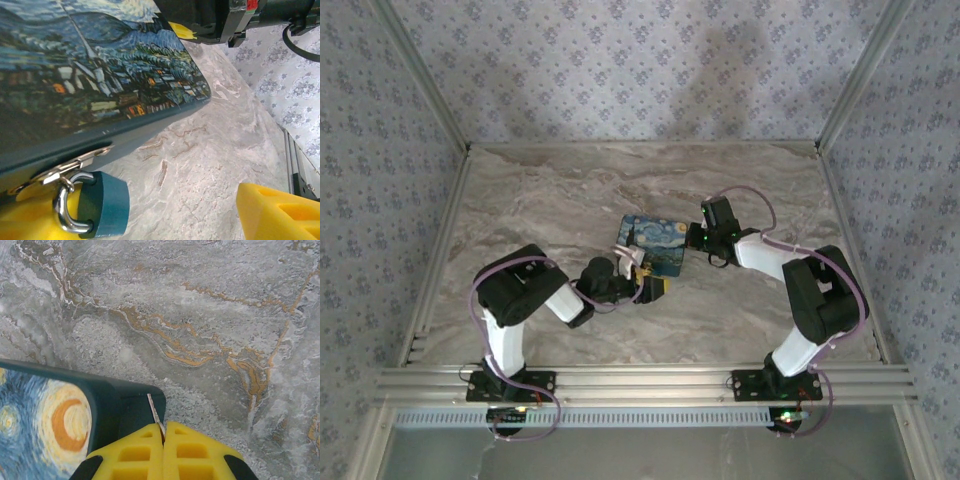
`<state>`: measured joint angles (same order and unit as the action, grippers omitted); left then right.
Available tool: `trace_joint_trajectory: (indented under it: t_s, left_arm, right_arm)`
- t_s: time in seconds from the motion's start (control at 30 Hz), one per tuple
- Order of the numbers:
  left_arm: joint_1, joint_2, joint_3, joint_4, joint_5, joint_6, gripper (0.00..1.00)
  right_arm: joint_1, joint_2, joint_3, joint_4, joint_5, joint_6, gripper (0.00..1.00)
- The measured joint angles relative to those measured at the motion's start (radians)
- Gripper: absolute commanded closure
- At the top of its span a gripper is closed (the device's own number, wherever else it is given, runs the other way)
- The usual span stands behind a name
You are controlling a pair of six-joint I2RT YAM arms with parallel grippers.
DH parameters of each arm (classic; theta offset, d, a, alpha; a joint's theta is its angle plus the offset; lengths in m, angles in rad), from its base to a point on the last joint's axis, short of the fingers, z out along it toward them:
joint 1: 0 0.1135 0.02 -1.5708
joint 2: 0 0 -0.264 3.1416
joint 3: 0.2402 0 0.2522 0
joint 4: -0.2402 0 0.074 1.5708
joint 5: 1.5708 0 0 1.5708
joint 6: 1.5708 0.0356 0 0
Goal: Unlock a padlock with a key
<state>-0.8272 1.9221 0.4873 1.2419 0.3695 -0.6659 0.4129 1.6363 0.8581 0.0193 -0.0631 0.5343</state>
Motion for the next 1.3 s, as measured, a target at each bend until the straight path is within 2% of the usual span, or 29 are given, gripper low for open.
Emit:
trace_joint_trajectory:
  t_s: [0.23,0.4,0.83,1.3]
  left_arm:
    - [-0.003,0.011,-0.034,0.073,-0.057,-0.035,0.29]
    - [0.016,0.01,-0.061,0.09,-0.071,-0.046,0.43]
    - [0.049,0.012,-0.064,0.058,-0.039,-0.073,0.63]
    - [0.085,0.029,-0.037,0.018,0.004,-0.085,0.89]
  right_arm:
    - [0.009,0.0,0.0,0.0,-0.004,0.0,1.0]
    - [0.01,0.0,0.0,0.0,-0.004,0.0,1.0]
    - [0.012,0.0,0.0,0.0,-0.004,0.0,1.0]
    - [0.016,0.0,0.0,0.002,-0.004,0.0,1.0]
